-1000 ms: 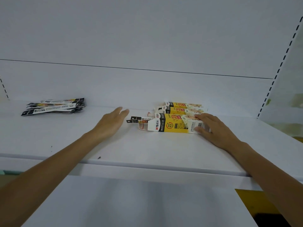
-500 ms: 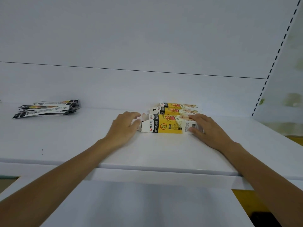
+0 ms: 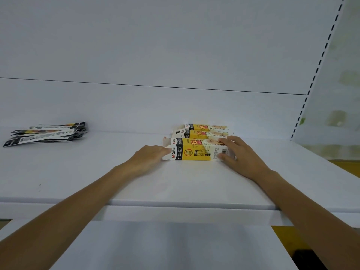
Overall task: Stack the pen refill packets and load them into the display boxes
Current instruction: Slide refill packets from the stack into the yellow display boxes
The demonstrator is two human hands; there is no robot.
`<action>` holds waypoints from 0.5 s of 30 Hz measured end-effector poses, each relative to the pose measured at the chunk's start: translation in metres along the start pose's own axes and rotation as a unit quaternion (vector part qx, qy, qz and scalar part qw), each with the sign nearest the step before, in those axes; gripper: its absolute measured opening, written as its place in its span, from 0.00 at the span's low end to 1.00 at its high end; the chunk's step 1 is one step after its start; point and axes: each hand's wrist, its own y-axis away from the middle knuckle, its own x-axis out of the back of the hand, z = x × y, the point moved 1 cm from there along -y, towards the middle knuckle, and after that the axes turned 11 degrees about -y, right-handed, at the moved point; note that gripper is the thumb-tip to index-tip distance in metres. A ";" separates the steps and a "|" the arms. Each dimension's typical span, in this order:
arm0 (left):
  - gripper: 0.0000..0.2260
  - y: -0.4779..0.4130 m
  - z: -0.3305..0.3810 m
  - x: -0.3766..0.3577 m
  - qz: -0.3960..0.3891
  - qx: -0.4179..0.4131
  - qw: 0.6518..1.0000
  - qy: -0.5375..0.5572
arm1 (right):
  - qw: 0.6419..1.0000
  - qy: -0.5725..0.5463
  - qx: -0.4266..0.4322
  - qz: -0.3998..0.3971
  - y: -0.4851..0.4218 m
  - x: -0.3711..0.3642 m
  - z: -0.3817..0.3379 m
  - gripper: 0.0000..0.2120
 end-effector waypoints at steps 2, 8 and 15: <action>0.13 -0.004 -0.001 0.001 -0.011 -0.001 1.000 0.016 | 1.000 0.011 -0.011 0.005 0.001 0.000 0.000 0.25; 0.17 -0.015 -0.006 -0.007 0.000 -0.006 0.998 0.067 | 0.998 -0.025 -0.047 0.022 0.001 0.001 0.003 0.21; 0.16 0.004 0.000 -0.005 0.017 -0.058 0.998 -0.036 | 0.996 -0.020 -0.072 0.047 0.008 0.007 0.010 0.20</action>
